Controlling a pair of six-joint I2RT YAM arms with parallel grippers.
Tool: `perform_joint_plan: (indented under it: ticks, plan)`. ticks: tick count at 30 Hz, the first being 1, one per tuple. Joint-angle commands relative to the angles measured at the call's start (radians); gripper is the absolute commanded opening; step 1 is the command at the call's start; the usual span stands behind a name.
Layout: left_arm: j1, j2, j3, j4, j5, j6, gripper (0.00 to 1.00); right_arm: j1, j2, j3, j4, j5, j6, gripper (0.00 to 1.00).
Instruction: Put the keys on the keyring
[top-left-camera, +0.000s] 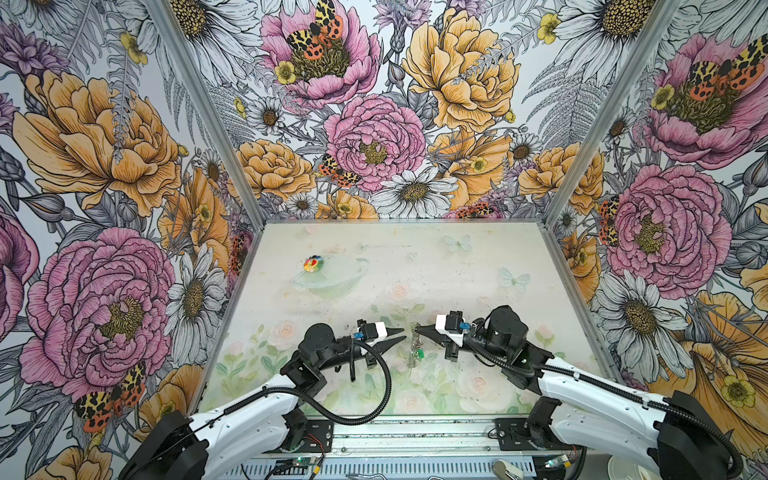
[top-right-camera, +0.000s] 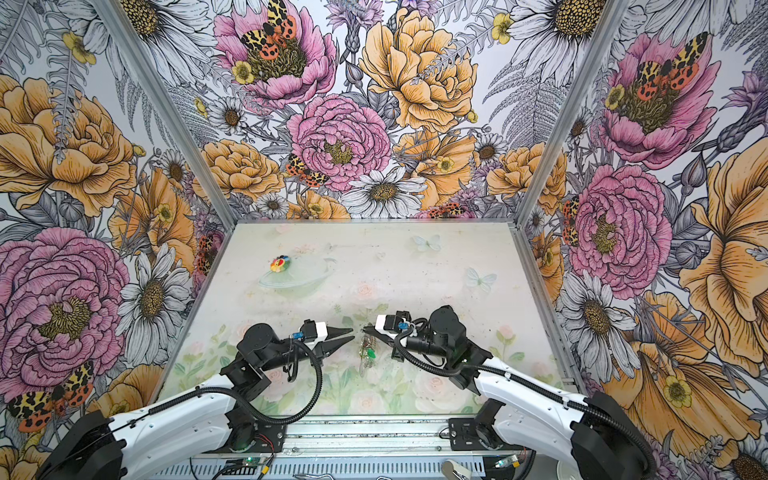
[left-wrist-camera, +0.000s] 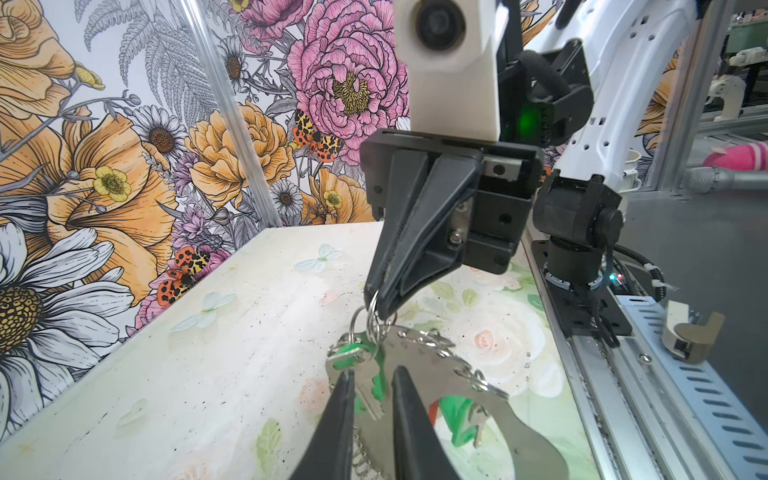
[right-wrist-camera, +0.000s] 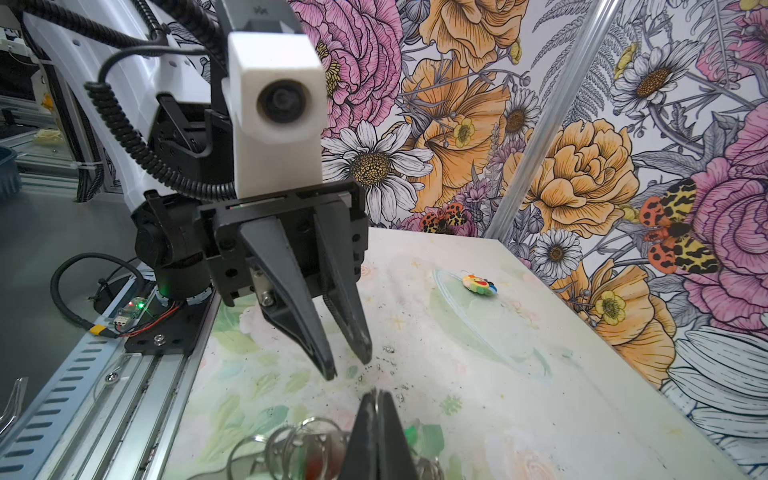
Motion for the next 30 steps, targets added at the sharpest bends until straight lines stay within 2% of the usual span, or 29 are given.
perform_joint_plan:
  ticks: [1, 19, 30]
  plan:
    - [0.006, 0.033, 0.022, 0.003, 0.057, 0.002, 0.2, -0.002, 0.002, -0.002, 0.08, -0.041, 0.001, 0.0]
    - [0.006, 0.064, 0.033, 0.047, 0.07, -0.057, 0.23, 0.015, 0.053, -0.017, 0.143, -0.088, 0.001, 0.0]
    - [0.006, 0.082, 0.044, 0.045, 0.065, -0.063, 0.17, 0.017, 0.072, -0.02, 0.158, -0.095, 0.001, 0.0]
